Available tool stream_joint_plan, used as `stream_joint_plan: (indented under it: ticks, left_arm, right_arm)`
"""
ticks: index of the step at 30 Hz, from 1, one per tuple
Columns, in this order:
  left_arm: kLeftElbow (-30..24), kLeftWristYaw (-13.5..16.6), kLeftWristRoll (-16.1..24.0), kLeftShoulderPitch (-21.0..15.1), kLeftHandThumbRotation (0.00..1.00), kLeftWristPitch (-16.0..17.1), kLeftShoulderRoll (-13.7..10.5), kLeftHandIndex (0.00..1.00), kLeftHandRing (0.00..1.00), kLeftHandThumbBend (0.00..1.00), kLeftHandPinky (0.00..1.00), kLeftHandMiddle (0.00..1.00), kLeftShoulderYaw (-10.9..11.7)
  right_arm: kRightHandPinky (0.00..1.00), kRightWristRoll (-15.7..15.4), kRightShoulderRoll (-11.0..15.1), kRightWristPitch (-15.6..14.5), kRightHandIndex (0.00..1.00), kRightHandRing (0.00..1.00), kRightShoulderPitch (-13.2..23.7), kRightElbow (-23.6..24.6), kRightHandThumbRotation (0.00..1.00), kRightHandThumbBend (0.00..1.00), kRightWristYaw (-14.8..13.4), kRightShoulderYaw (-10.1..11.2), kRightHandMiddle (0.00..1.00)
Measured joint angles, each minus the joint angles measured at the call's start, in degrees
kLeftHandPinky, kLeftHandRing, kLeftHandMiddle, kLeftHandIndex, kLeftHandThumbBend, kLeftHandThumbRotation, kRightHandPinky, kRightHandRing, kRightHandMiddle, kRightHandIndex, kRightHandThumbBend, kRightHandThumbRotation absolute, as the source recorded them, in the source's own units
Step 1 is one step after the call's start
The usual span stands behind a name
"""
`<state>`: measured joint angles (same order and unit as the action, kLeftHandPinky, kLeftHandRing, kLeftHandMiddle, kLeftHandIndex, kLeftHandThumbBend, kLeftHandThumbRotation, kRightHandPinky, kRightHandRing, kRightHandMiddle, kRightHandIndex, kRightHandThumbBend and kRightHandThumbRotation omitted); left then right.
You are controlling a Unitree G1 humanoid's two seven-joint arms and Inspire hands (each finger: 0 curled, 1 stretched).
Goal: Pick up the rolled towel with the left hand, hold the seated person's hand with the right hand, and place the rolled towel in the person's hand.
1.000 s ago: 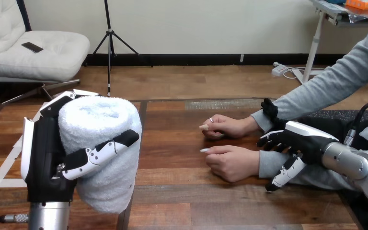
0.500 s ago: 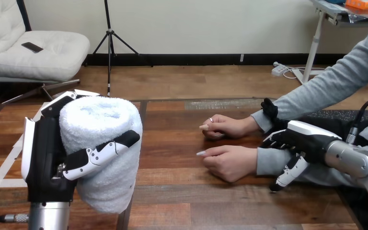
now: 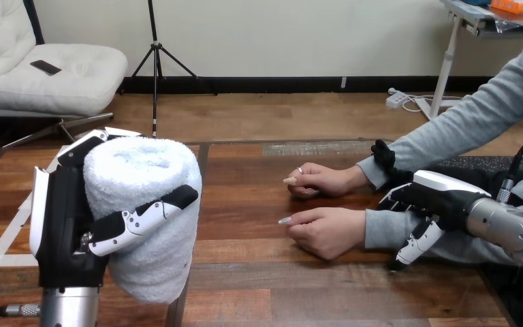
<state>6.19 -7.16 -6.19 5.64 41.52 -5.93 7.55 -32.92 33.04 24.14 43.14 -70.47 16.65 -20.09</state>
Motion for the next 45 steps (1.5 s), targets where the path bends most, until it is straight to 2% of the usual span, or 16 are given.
stream_joint_plan:
  ticks: [10, 24, 39, 45]
  left_arm:
    - [0.00, 0.00, 0.00, 0.00, 0.00, 0.00, 0.00, 0.43, 0.32, 0.67, 0.27, 0.39, 0.07]
    - [0.00, -0.22, -0.02, 0.00, 0.00, 0.00, 0.00, 0.43, 0.32, 0.66, 0.27, 0.39, 0.08]
    - [0.00, -0.30, -0.12, 0.00, 0.00, 0.00, 0.00, 0.43, 0.32, 0.66, 0.26, 0.39, 0.08]
    - [0.00, -0.31, -0.08, 0.00, 0.00, 0.00, 0.00, 0.43, 0.32, 0.67, 0.26, 0.39, 0.08]
  right_arm:
    - [0.56, -0.23, 0.02, 0.05, 0.67, 0.59, 0.11, 0.07, 0.13, 0.88, -0.59, -0.22, 0.65]
    - [0.44, -1.50, 0.03, 0.70, 0.55, 0.47, 0.06, -0.03, 0.09, 0.77, -2.01, -1.11, 0.53]
    - [0.40, -2.65, 0.02, 2.81, 0.49, 0.44, -0.36, -0.07, 0.15, 0.68, -5.65, -2.66, 0.49]
    - [0.41, -3.55, 0.02, 3.84, 0.51, 0.45, -0.43, -0.07, 0.24, 0.65, -7.44, -3.28, 0.50]
